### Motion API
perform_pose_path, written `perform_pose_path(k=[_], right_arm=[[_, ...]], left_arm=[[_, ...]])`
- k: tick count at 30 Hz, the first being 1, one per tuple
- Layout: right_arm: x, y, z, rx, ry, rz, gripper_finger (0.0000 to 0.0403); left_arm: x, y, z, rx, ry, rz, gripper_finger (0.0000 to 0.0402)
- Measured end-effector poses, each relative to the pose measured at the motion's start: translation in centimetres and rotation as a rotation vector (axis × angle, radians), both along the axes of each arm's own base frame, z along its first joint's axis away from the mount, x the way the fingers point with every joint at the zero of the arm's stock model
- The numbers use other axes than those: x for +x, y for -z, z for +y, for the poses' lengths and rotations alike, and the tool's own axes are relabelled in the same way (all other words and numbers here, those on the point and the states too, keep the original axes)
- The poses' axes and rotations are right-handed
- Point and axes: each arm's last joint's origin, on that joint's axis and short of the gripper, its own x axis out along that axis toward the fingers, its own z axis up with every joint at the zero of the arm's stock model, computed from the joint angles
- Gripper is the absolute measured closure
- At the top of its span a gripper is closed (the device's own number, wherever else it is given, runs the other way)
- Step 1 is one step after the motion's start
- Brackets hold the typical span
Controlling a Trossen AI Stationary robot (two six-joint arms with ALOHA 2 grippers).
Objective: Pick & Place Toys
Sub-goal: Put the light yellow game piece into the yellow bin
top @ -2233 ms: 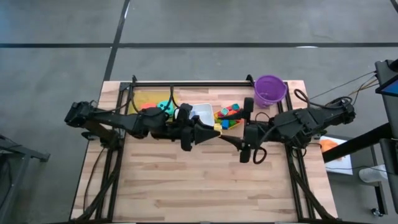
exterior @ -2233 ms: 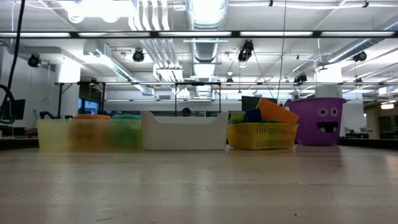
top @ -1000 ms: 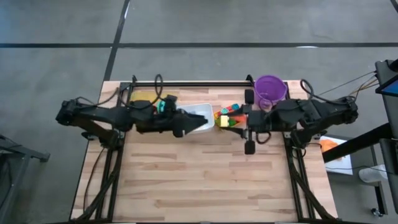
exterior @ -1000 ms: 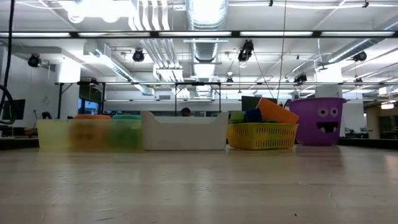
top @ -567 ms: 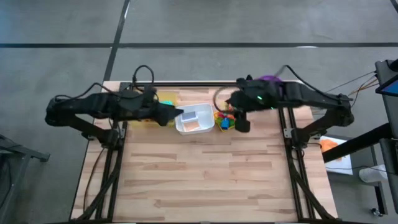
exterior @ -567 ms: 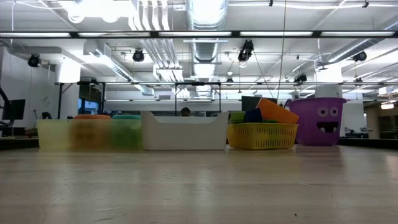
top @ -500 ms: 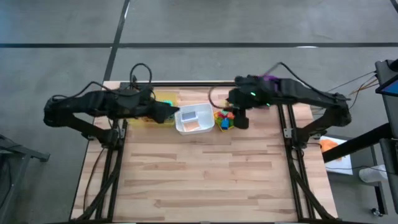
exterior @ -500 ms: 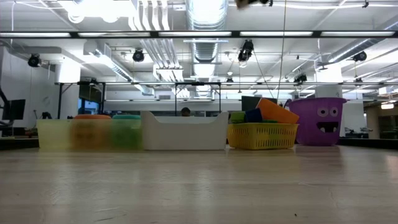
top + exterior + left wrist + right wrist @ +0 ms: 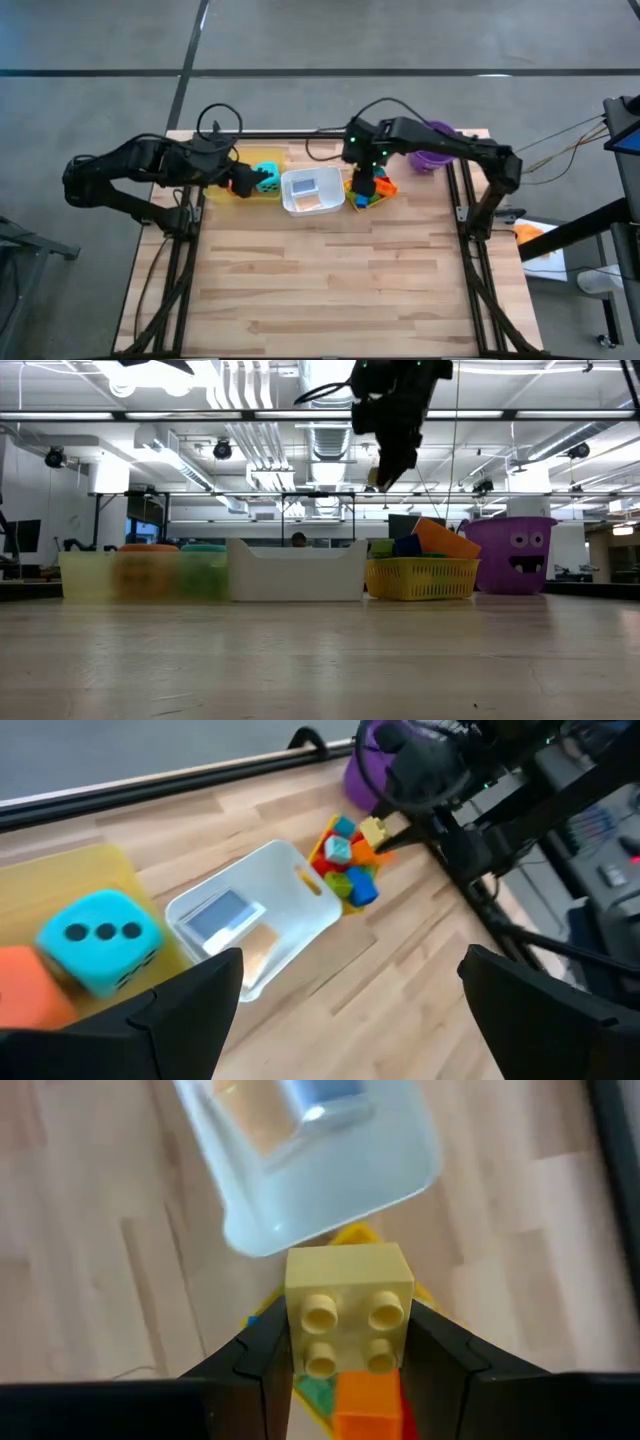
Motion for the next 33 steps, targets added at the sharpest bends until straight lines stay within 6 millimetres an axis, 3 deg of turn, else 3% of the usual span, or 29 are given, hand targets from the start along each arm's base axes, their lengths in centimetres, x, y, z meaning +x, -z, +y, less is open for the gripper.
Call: perform_pose_path(k=[6, 16, 33], right_arm=[[0.4, 2.4, -0.2, 0.015, -0.063, 0.073, 0.0271], [-1.1, 5.8, -0.1, -0.011, -0.297, 0.195, 0.0271], [-0.4, 5.0, 0.8, -0.074, -0.397, 0.163, 0.0271]], left_arm=[[-0.2, 0.2, 0.0, -0.001, 0.003, 0.03, 0.0035], [-0.1, 0.3, 0.0, 0.01, 0.014, 0.037, 0.0035], [-0.1, 0.2, 0.0, 0.0, 0.004, 0.029, 0.0035]])
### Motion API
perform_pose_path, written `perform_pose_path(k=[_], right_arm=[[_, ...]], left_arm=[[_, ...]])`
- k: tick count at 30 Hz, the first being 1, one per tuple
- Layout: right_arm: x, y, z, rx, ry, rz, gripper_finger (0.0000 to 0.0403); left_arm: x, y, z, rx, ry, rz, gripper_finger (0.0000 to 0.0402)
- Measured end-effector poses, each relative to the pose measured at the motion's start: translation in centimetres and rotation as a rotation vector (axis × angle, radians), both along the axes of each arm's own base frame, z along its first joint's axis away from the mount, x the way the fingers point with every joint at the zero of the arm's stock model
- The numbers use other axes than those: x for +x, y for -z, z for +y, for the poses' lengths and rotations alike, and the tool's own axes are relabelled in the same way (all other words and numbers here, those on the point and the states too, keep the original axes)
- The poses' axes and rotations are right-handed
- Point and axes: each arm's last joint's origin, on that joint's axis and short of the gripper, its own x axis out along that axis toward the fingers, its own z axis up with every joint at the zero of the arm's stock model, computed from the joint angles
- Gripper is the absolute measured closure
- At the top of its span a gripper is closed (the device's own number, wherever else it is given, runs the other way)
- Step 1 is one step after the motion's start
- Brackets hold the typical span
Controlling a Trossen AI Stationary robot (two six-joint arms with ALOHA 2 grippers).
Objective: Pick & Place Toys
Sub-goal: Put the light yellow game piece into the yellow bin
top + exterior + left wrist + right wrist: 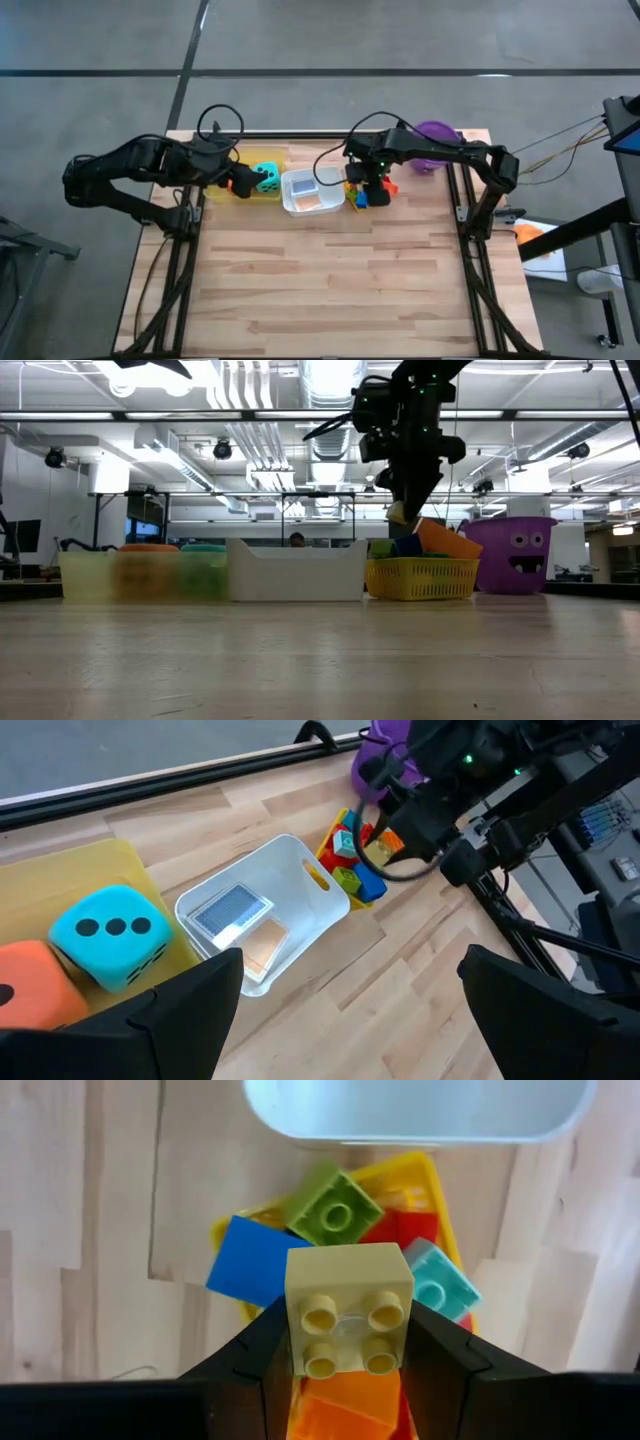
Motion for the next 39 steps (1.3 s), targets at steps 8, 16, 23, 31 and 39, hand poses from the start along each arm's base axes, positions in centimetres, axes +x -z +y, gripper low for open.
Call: perform_pose_path(k=[8, 16, 23, 31, 39], right_arm=[[0.3, 0.3, 1.1, -0.014, -0.121, 0.01, 0.0271], [0.2, 0.3, 1.1, -0.037, -0.219, 0.017, 0.0271], [0.2, 0.5, 1.1, -0.052, -0.29, 0.021, 0.0271], [0.2, 0.8, 1.0, -0.079, -0.335, 0.024, 0.0271], [0.2, 1.4, 1.0, -0.093, -0.352, 0.025, 0.0271]], left_arm=[[0.0, 0.0, 0.0, 0.0, -0.001, 0.0, 0.0035], [0.0, 0.0, 0.0, 0.002, -0.003, 0.0, 0.0035], [0.1, 0.5, 0.0, -0.001, -0.005, 0.017, 0.0035], [0.4, 1.2, 0.0, -0.029, -0.011, 0.024, 0.0035], [0.6, 1.0, -0.1, -0.032, -0.008, -0.002, 0.0035]])
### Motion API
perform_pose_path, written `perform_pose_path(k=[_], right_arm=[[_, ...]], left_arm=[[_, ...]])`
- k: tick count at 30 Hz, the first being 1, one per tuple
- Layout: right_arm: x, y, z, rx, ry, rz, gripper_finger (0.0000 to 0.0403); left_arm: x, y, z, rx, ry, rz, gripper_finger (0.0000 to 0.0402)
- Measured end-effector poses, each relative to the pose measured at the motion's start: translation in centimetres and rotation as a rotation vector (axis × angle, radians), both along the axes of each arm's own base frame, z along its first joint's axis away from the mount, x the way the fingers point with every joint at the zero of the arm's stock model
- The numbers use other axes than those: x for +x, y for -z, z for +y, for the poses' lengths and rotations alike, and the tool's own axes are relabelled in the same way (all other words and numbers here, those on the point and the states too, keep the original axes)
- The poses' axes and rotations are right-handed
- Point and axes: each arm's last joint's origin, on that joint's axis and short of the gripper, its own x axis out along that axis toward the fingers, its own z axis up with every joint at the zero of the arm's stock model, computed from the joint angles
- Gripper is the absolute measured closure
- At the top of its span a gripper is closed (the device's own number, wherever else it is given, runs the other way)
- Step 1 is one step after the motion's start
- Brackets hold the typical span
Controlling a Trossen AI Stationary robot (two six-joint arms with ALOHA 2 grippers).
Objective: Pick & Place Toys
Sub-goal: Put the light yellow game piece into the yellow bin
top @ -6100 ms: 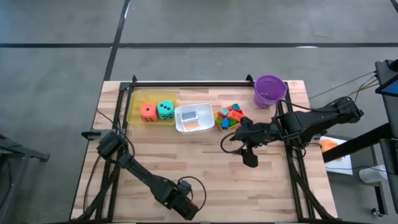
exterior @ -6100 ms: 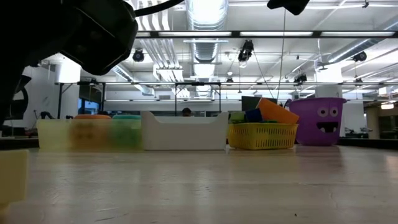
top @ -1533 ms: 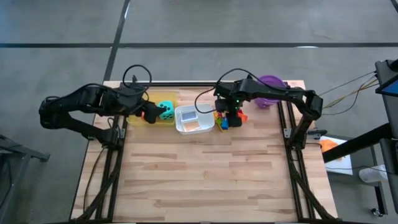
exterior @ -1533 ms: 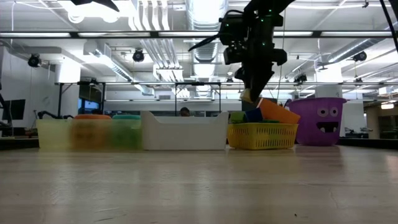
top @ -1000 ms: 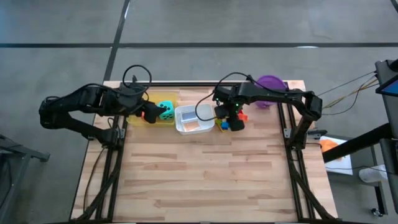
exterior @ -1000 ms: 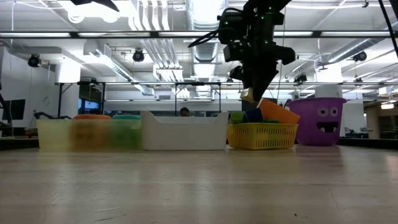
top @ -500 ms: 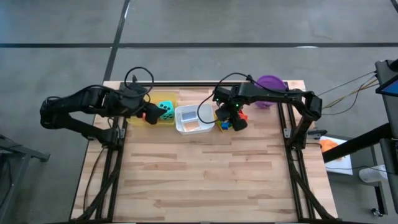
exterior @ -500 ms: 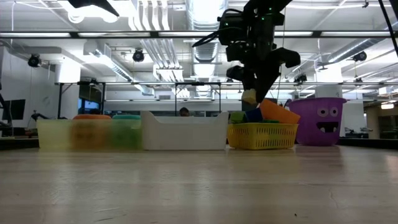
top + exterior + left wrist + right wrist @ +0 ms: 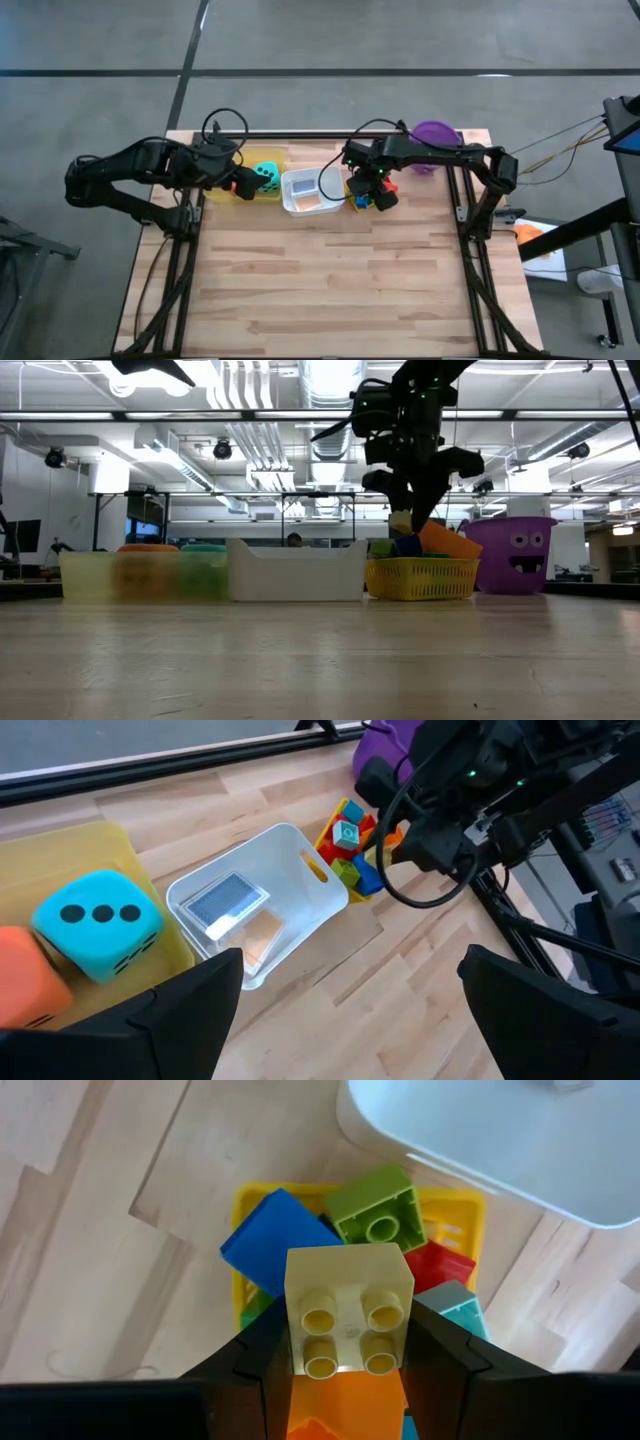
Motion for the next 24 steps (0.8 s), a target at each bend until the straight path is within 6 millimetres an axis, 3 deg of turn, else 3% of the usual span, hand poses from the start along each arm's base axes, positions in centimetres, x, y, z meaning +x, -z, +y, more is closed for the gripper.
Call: perform_pose_path(k=[24], right_arm=[[-0.09, 0.62, 0.03, -0.015, -0.077, 0.004, 0.0271]], left_arm=[[0.0, 0.0, -0.01, -0.001, 0.003, 0.0, 0.0035]])
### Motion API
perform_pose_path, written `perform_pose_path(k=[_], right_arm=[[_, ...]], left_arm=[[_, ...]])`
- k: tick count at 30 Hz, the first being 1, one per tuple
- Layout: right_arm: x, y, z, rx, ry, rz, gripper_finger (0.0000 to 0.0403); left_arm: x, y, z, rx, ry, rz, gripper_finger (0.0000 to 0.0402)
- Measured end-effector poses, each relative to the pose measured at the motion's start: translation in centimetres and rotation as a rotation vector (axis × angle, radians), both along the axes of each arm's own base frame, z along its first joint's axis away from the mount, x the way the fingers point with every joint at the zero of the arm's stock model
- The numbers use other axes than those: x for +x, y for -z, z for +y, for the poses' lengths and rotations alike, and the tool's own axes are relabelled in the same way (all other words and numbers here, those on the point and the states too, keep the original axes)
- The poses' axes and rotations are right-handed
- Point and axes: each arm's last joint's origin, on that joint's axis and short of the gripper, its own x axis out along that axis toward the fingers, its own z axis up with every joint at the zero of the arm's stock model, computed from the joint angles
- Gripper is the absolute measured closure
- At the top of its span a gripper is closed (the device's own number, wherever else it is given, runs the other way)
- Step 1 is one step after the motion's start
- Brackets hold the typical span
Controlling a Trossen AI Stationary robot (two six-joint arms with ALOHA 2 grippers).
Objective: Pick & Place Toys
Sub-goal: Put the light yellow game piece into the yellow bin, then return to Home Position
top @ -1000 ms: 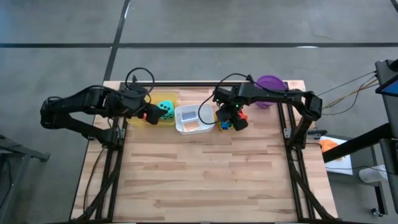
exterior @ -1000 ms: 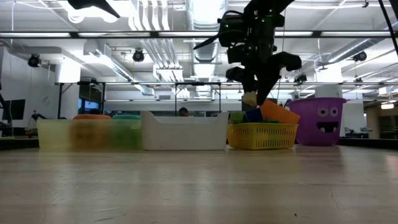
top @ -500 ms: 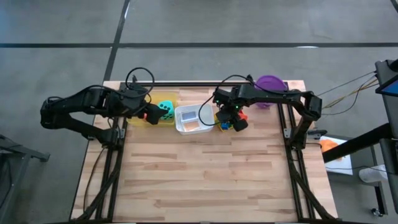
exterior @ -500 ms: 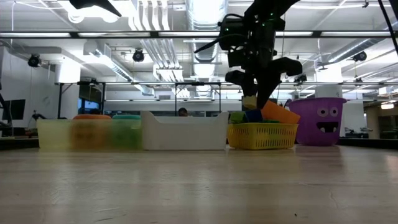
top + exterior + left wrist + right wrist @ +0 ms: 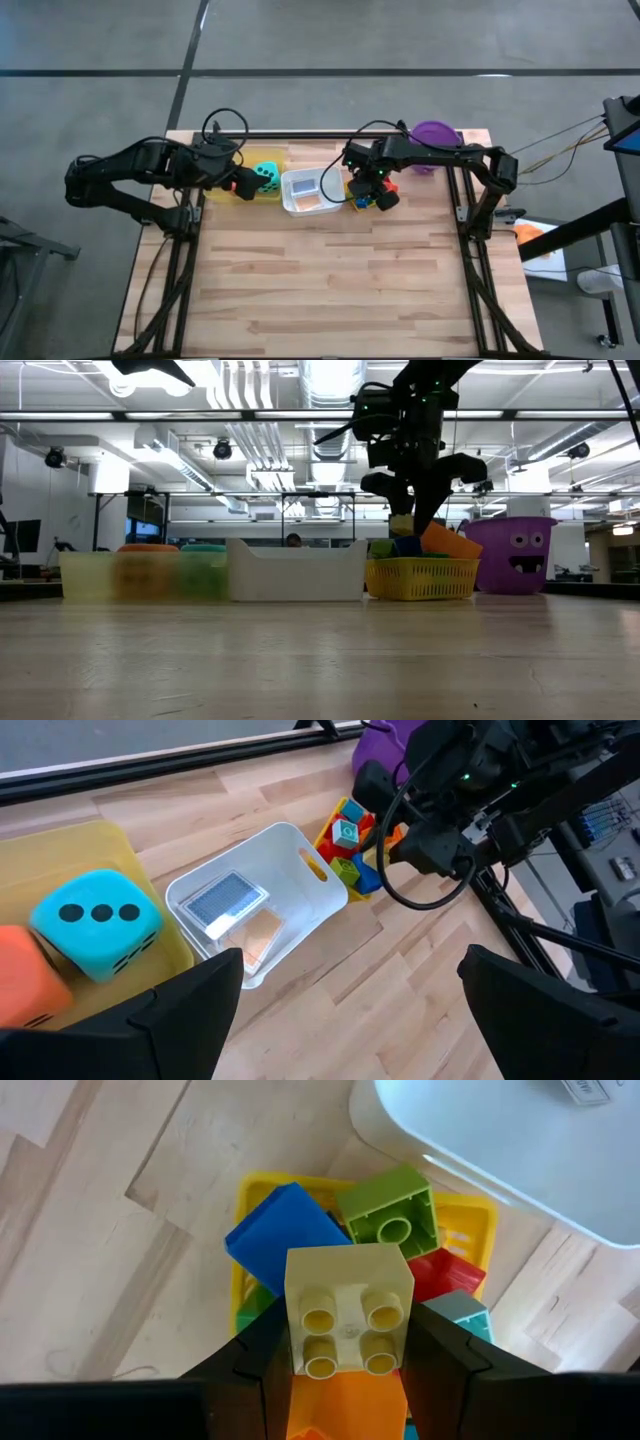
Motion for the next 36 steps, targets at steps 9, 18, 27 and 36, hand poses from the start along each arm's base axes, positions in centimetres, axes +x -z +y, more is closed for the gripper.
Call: perform_pose_path(k=[9, 18, 27, 36], right_arm=[[-0.02, 0.0, -0.07, -0.024, 0.004, 0.007, 0.0268], [-0.03, -0.01, -0.14, -0.051, 0.009, 0.014, 0.0201], [0.0, -0.01, -0.06, -0.069, 0.013, 0.019, 0.0197], [0.34, -0.55, 0.36, -0.079, 0.0, 0.004, 0.0196]], left_arm=[[0.01, 0.01, -0.02, -0.006, 0.006, 0.0, 0.0035], [0.01, 0.01, -0.04, -0.011, 0.012, 0.0, 0.0035], [0.01, 0.01, -0.05, -0.013, 0.014, 0.0, 0.0035], [0.01, 0.0, -0.06, -0.013, 0.019, 0.001, 0.0035]])
